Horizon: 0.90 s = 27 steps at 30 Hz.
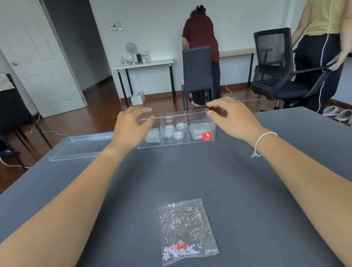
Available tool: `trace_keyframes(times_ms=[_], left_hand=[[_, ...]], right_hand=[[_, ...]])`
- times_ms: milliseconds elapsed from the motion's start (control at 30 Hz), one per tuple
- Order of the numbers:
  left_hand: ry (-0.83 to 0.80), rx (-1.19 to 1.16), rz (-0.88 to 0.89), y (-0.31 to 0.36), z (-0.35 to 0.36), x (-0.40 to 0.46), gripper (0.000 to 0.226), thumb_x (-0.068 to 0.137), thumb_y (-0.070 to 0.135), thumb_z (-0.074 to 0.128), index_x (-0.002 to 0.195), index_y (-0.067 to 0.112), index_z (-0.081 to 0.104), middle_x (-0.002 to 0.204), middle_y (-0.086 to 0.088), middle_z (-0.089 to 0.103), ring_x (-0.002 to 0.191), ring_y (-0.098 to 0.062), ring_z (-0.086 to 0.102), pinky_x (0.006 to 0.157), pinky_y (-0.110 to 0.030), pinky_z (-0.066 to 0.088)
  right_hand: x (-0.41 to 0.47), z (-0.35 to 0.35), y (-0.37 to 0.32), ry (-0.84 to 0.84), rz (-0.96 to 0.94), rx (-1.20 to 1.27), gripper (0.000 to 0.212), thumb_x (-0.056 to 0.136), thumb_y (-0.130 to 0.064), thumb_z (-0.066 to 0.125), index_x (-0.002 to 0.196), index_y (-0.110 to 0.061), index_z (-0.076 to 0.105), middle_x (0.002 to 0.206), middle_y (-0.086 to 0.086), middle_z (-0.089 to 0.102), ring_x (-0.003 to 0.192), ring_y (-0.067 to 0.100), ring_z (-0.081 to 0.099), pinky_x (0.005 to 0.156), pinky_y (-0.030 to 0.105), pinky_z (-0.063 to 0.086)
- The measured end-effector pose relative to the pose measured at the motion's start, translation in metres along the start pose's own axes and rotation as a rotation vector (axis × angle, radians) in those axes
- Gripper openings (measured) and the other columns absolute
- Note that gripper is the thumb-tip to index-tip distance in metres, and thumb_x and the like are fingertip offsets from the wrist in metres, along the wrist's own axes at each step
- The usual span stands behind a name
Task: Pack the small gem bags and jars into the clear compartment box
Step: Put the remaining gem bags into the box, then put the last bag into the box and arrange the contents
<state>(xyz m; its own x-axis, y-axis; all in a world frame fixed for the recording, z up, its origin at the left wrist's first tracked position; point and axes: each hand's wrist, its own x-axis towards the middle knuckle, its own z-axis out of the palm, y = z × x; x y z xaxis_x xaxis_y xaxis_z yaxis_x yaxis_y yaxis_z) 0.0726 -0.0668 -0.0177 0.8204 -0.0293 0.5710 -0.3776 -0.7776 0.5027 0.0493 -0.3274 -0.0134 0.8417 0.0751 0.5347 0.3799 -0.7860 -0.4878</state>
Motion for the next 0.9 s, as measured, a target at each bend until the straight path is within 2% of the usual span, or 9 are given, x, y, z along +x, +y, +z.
trace_keyframes(times_ms=[67, 133, 233, 300, 367, 467, 600, 733, 900], left_hand=[[-0.031, -0.035, -0.041, -0.01, -0.002, -0.008, 0.032, 0.082, 0.033, 0.058, 0.112, 0.022, 0.062, 0.122, -0.004, 0.059, 0.114, -0.022, 0.051, 0.098, -0.024, 0.032], [-0.088, -0.053, -0.082, -0.018, -0.002, -0.014, 0.04, 0.082, 0.037, 0.058, 0.118, 0.021, 0.058, 0.129, -0.004, 0.055, 0.12, -0.02, 0.048, 0.101, -0.024, 0.031], [-0.148, -0.102, -0.138, -0.024, 0.0, -0.016, 0.048, 0.083, 0.043, 0.055, 0.125, 0.019, 0.053, 0.139, -0.004, 0.047, 0.128, -0.016, 0.042, 0.097, -0.019, 0.026], [-0.159, -0.105, -0.153, -0.027, 0.001, -0.016, 0.052, 0.082, 0.045, 0.055, 0.126, 0.018, 0.052, 0.143, -0.005, 0.042, 0.132, -0.016, 0.037, 0.099, -0.018, 0.023], [-0.158, -0.111, -0.159, -0.029, 0.001, -0.017, 0.054, 0.081, 0.046, 0.056, 0.126, 0.016, 0.052, 0.144, -0.005, 0.041, 0.133, -0.015, 0.036, 0.1, -0.018, 0.022], [-0.158, -0.128, -0.16, -0.031, 0.002, -0.019, 0.055, 0.081, 0.047, 0.056, 0.126, 0.015, 0.052, 0.145, -0.005, 0.04, 0.133, -0.014, 0.036, 0.101, -0.018, 0.022], [-0.16, -0.141, -0.152, -0.033, 0.003, -0.02, 0.056, 0.081, 0.048, 0.055, 0.128, 0.017, 0.05, 0.146, -0.003, 0.038, 0.134, -0.014, 0.035, 0.103, -0.019, 0.022], [-0.157, -0.156, -0.152, -0.033, 0.004, -0.021, 0.057, 0.081, 0.048, 0.055, 0.129, 0.017, 0.049, 0.147, -0.001, 0.038, 0.134, -0.015, 0.034, 0.102, -0.019, 0.022], [-0.158, -0.146, -0.152, -0.033, 0.004, -0.02, 0.057, 0.082, 0.049, 0.054, 0.129, 0.018, 0.048, 0.147, -0.001, 0.037, 0.135, -0.016, 0.033, 0.102, -0.019, 0.021]], right_hand=[[-0.001, -0.002, -0.018, 0.021, -0.059, 0.059, 0.029, 0.087, -0.031, 0.052, 0.114, -0.024, 0.06, 0.12, -0.002, 0.058, 0.105, 0.015, 0.052, 0.09, 0.028, 0.041], [-0.006, -0.001, -0.037, -0.037, -0.106, 0.136, 0.024, 0.084, -0.032, 0.057, 0.106, -0.028, 0.063, 0.109, -0.007, 0.061, 0.091, 0.011, 0.054, 0.081, 0.024, 0.041], [-0.021, 0.004, -0.065, -0.362, -0.16, 0.2, 0.018, 0.076, -0.041, 0.063, 0.093, -0.036, 0.066, 0.091, -0.017, 0.063, 0.077, 0.01, 0.058, 0.067, 0.014, 0.043], [-0.031, 0.007, -0.078, -0.651, -0.172, 0.162, 0.021, 0.071, -0.048, 0.066, 0.09, -0.04, 0.065, 0.088, -0.018, 0.064, 0.065, -0.002, 0.054, 0.061, 0.007, 0.04], [-0.04, 0.01, -0.086, -0.856, -0.183, 0.103, 0.027, 0.067, -0.052, 0.068, 0.092, -0.044, 0.063, 0.089, -0.019, 0.063, 0.062, -0.009, 0.05, 0.064, 0.009, 0.04], [-0.051, 0.011, -0.096, -1.033, -0.222, 0.038, 0.038, 0.063, -0.055, 0.071, 0.098, -0.048, 0.058, 0.095, -0.018, 0.055, 0.067, -0.011, 0.047, 0.073, 0.018, 0.04], [-0.061, 0.008, -0.109, -1.135, -0.259, 0.021, 0.048, 0.059, -0.056, 0.073, 0.102, -0.052, 0.053, 0.097, -0.022, 0.047, 0.076, -0.009, 0.045, 0.074, 0.018, 0.038], [-0.067, 0.009, -0.115, -1.159, -0.299, -0.045, 0.055, 0.057, -0.054, 0.076, 0.104, -0.051, 0.048, 0.099, -0.023, 0.044, 0.086, 0.001, 0.049, 0.082, 0.023, 0.043], [-0.071, 0.013, -0.117, -1.131, -0.311, -0.028, 0.047, 0.06, -0.046, 0.077, 0.099, -0.046, 0.05, 0.094, -0.02, 0.043, 0.082, 0.007, 0.049, 0.08, 0.029, 0.045]])
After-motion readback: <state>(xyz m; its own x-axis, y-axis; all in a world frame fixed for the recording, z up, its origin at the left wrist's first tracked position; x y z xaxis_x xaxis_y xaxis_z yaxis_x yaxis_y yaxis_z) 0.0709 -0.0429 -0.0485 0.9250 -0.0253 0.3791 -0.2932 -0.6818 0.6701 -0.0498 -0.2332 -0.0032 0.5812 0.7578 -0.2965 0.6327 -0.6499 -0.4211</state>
